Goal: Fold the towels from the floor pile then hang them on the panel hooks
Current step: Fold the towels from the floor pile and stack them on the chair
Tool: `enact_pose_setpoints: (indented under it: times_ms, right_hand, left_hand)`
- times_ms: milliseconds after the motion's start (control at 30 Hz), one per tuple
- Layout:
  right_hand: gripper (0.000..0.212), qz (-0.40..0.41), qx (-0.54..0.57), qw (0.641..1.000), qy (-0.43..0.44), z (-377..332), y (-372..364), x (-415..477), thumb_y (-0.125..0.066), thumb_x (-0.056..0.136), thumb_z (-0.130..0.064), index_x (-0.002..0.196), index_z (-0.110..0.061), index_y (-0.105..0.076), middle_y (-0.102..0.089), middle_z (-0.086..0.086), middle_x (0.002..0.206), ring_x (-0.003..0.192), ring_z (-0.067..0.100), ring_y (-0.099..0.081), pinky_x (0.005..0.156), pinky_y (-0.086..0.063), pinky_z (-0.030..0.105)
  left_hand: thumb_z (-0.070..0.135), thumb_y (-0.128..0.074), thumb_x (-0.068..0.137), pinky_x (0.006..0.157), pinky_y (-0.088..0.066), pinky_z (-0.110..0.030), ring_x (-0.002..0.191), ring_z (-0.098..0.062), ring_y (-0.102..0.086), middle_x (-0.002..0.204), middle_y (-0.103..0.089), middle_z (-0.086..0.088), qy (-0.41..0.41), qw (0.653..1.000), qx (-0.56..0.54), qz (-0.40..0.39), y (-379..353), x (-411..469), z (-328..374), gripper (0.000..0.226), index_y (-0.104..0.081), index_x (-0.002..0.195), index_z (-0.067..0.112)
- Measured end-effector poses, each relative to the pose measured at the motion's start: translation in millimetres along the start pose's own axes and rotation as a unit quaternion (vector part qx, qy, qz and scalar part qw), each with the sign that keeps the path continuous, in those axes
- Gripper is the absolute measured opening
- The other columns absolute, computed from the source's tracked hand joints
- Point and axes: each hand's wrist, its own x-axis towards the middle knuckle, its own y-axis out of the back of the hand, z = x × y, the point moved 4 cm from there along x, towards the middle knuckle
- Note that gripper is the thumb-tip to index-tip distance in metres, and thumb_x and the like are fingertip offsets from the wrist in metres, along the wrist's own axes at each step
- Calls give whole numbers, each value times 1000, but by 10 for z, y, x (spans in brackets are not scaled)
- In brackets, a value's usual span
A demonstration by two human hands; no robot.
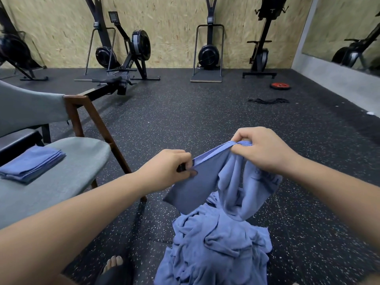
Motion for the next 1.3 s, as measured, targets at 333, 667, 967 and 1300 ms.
enact_pose_setpoints:
  times_ms: [333, 667, 967, 1300]
  right_hand:
    - [10, 19, -7, 1000, -14, 104, 154, 3, -70, 89, -22, 81, -28, -73, -74, -9, 82, 86, 15, -67, 84, -52, 36]
    - [10, 11, -33, 998, -56, 437, 73, 21, -71, 90, -23, 81, -28, -72, -73, -7, 79, 85, 19, -67, 80, -50, 34]
    - [10, -13, -32, 996, -88, 654, 23, 15, -70, 92, -26, 83, -30, -71, -72, -4, 80, 86, 21, -67, 84, -52, 38]
    - [13, -20, -27, 995, -97, 783, -20, 29, -71, 92, -24, 82, -31, -70, -72, -12, 81, 85, 14, -66, 78, -47, 31]
  left_hand:
    - [39, -70, 76, 71, -52, -32, 72, -11, -61, 76, -65, 12, 38, 997, 47, -48, -77, -41, -272, 15, -69, 82, 25]
    - [33, -67, 104, 59, -40, -23, 58, -2, -53, 70, -69, 12, 198, 977, -77, 22, 148, -165, -621, 21, -70, 86, 23]
    - [48, -84, 88, 49, -26, -26, 50, -6, -35, 51, -50, 10, 187, 969, -142, 76, 328, -245, -546, 34, -75, 70, 21]
    - [47, -81, 92, 65, -53, -45, 65, -15, -55, 74, -76, -6, 194, 965, -154, 83, 411, -252, -648, 9, -83, 89, 38]
